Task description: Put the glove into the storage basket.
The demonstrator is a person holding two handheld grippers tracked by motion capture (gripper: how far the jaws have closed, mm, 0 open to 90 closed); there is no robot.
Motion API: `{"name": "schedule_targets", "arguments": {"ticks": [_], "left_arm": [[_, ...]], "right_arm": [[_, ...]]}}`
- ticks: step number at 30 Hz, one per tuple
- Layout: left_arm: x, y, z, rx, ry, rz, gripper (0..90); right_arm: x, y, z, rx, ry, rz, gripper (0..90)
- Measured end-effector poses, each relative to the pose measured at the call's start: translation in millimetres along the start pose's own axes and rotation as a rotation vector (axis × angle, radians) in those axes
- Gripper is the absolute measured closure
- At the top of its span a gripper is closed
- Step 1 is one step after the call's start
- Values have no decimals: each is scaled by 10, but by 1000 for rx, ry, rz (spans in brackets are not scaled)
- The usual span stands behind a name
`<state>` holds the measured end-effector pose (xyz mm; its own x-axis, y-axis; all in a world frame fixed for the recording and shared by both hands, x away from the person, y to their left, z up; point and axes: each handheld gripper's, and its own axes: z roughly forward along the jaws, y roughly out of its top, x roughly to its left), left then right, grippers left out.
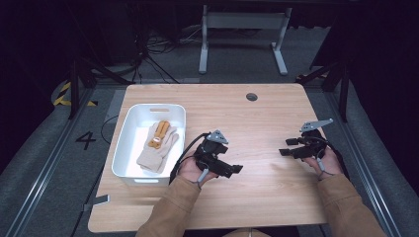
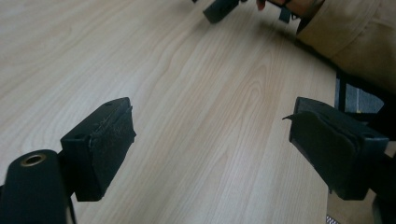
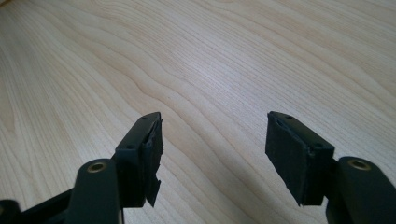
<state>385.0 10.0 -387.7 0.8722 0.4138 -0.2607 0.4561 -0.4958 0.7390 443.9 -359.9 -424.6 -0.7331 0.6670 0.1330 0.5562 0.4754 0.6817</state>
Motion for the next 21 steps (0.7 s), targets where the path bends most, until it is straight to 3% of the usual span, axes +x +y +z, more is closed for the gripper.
{"name": "schedule_targets", "arguments": {"ticks": [6,7,9,11,14,16,19,21], "left_arm": [[2,-113,139,34,-18,13,147],[25,-157,208,46,-49,-2,145],[51,-206,287,62,-57,-17,142],[60,-232,327,70,-54,-19,143],[59,-285,460,123,12,5,143],[52,-307,523,143,17,10,145],[41,-302,523,136,6,14,143],[46,-287,467,98,-16,10,141]], "right_arm": [[-2,-3,8,3,0,2,372],[6,-1,17,8,0,-1,372],[12,-1,31,13,5,-5,372],[12,0,37,15,5,-7,372],[20,-2,60,21,8,-11,371],[23,-7,77,29,8,-15,371],[25,-6,78,30,7,-19,371],[25,-3,79,27,8,-20,371]]}}
